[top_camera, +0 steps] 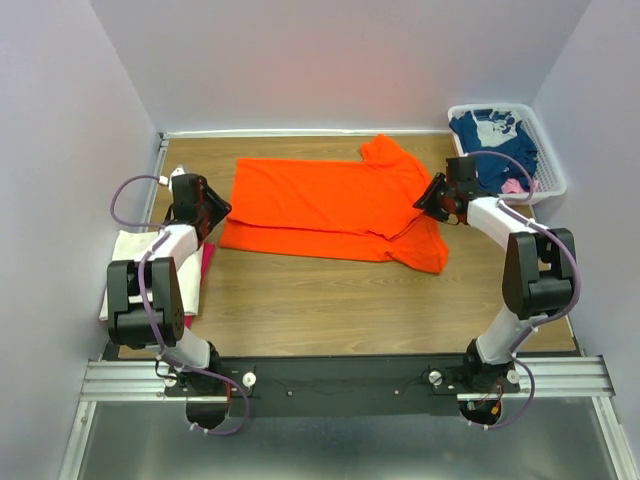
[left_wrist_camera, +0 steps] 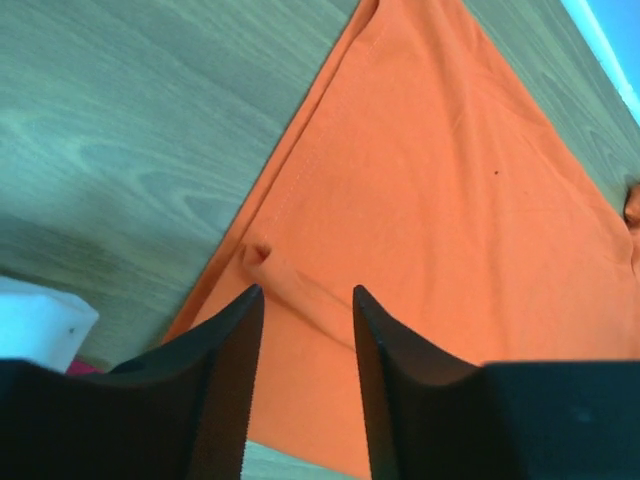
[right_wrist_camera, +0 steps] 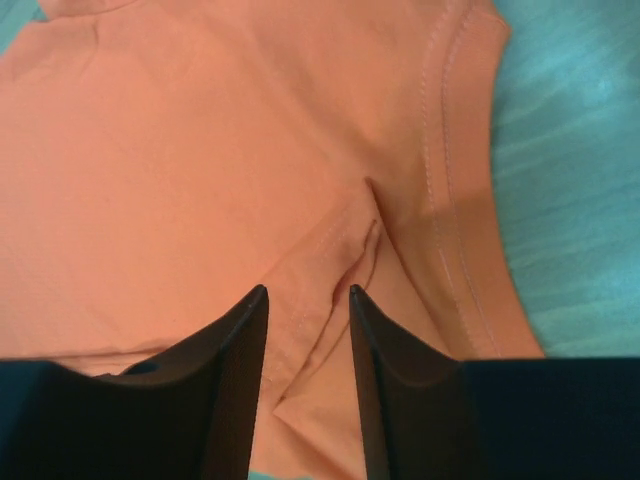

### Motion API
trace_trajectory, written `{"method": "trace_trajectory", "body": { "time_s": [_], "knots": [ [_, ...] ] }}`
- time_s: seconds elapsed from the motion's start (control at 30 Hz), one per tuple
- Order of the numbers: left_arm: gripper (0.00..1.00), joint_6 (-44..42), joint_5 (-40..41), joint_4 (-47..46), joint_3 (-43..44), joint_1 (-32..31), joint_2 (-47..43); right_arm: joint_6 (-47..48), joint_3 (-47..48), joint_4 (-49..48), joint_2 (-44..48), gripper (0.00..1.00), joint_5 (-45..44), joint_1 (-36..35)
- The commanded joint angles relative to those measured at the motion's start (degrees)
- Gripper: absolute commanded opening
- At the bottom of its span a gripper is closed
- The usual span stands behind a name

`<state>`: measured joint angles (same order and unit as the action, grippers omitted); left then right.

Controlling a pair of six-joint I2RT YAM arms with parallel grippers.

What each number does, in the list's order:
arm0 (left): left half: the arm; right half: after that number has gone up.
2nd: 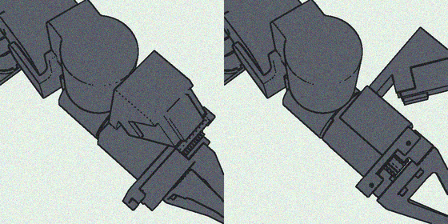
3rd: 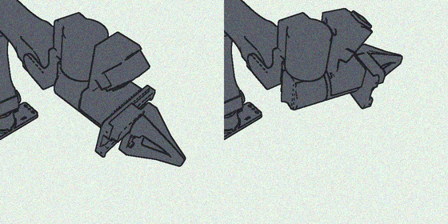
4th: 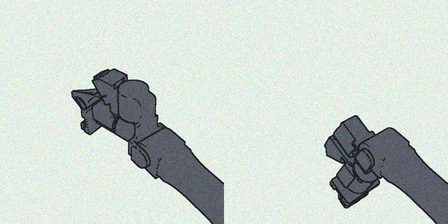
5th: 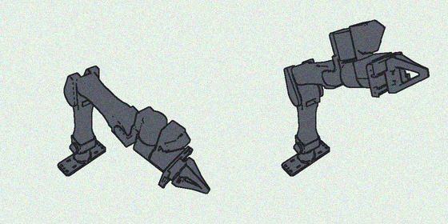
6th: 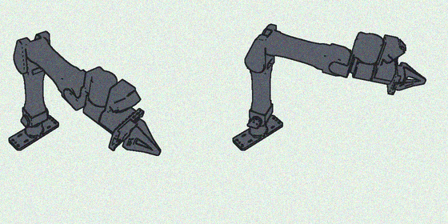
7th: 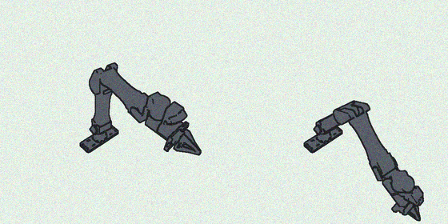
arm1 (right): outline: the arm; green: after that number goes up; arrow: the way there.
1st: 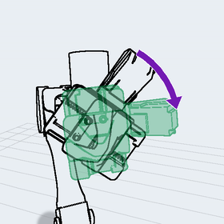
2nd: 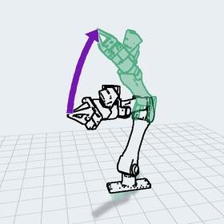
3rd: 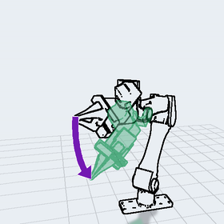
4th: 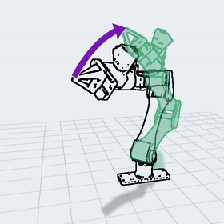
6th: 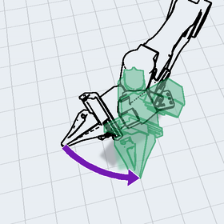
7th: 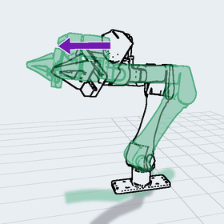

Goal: Fold and stack the t-shirts
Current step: Fold the tshirt

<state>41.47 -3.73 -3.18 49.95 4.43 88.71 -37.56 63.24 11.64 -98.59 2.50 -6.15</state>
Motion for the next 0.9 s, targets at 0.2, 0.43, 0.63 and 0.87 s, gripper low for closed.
{"method": "trace_trajectory", "body": {
  "time_s": [0.2, 0.43, 0.63, 0.87],
  "knots": [
    [0.32, -0.25, 0.82, 1.95, -4.07, -9.43, -1.52, 2.32, -0.48, -0.74, 3.91, 0.54, 3.30, -1.75],
    [0.22, 1.59, 2.23, 1.42, -1.62, -14.00, 3.66, 2.93, -6.02, -0.57, 7.35, 0.52, 1.11, -7.02],
    [0.19, 2.91, 2.23, 0.98, 1.02, -14.71, 7.71, 2.84, -7.87, -0.30, 8.67, 0.50, -1.27, -12.83],
    [0.19, 2.91, 2.76, 1.07, 5.67, -14.71, 12.45, 3.46, -7.70, -0.13, 7.71, 0.49, -2.24, -15.29]
  ]
}}
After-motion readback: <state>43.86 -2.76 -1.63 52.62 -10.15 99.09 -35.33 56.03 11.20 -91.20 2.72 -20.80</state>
